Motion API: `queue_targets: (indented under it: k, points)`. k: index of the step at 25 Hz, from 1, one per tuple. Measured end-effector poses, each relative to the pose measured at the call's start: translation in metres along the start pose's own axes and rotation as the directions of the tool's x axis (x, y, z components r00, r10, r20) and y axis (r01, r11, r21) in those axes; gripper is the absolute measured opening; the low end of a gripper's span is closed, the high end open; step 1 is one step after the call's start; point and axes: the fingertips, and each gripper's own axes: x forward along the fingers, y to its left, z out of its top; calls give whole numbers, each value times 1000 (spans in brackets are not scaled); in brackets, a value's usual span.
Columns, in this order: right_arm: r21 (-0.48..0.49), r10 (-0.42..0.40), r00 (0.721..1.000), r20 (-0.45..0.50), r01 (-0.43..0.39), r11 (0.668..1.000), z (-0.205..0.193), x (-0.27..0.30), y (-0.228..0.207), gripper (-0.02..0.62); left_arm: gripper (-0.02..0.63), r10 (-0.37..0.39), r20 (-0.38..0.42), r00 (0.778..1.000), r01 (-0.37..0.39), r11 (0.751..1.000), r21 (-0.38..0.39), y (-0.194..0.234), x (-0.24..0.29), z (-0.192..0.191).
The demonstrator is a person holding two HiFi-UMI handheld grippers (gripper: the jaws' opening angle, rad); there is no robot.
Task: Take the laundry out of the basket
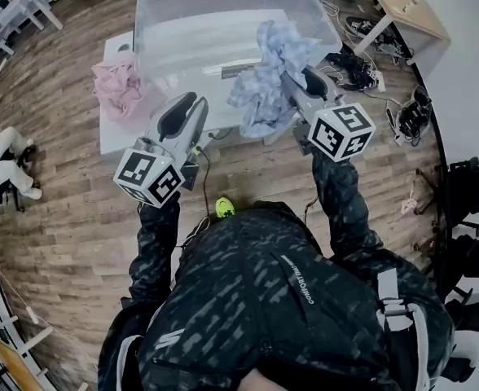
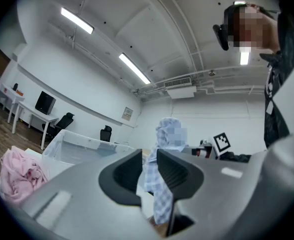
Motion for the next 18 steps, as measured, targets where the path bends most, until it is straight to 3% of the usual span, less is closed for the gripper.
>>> queue_targets:
  k: [6,18]
  points:
    - [75,61,998,-32,-58,996,-39,-33,15,118,87,41,17,999,-40,998,-49,-30,-17,-17]
    - [47,141,987,-73,-138,989,-67,-92,29,118,87,61,3,998,-60,996,-68,-102,-16,-44]
